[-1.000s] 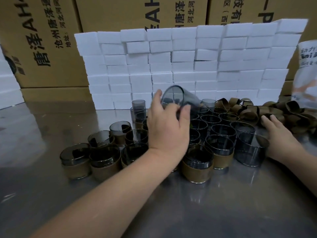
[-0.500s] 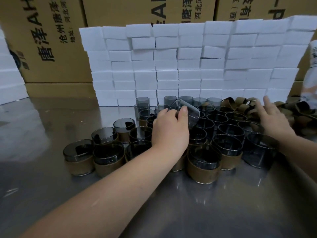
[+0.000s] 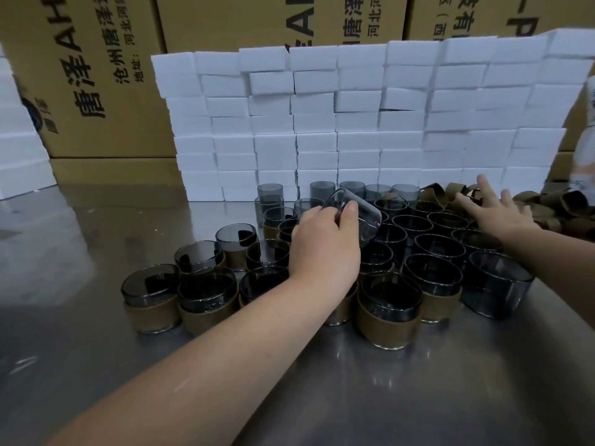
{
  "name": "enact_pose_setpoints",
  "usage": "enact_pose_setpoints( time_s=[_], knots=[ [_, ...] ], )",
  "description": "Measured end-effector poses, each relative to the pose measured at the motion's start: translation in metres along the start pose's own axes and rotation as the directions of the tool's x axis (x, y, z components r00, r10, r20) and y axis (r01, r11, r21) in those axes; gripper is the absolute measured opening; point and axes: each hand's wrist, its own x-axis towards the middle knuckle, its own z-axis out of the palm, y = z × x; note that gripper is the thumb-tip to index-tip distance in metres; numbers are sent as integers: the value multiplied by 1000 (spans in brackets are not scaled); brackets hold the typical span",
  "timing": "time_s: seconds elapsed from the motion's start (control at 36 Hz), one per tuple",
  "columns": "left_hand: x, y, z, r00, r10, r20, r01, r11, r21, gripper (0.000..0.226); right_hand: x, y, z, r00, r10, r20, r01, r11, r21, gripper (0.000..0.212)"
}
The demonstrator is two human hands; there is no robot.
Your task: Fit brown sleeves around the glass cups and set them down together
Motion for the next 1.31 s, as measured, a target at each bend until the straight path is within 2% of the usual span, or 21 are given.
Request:
enact_pose_setpoints(
  time_s=[0.11,0.28,0.42,0.5,0.64,0.83,0.97,1.17,1.25,1.31],
  knots=[
    [1,0,1,1000,11,-7,-11,1000,-10,47,0,-1,2,999,-23,33,22,999,33,72],
    [2,-1,2,1000,17,-17,-17,1000,-7,47,4,3,7,999,-53,-3,53,995,84,72],
    [2,-2,1,999,25,-22,-26,1000,-7,48,7,5,8,994,34,-100,-10,972,237,60],
    [3,-2,1,1000,27,-17,-27,1000,-7,48,5,7,8,994,-14,-112,35,982,187,53],
    [4,-2,1,1000,27,5,-27,1000,5,49,-1,8,6,998,-26,-66,26,1000,-6,59],
    [5,-3,0,999,35,2,-35,999,26,49,-10,4,2,994,-34,-100,37,999,24,50],
    [5,-4,1,999,38,4,-38,999,27,50,-19,2,1,984,84,-159,-63,989,136,34],
    [5,-4,1,999,34,0,-34,999,22,51,-34,4,-11,922,252,-293,-165,942,292,12],
    [5,-4,1,999,35,-13,-35,999,27,51,-35,12,-23,866,340,-367,-175,893,414,7],
    [5,-5,1,999,39,-22,-39,999,26,51,-34,18,-32,806,457,-378,-180,796,578,14]
  ],
)
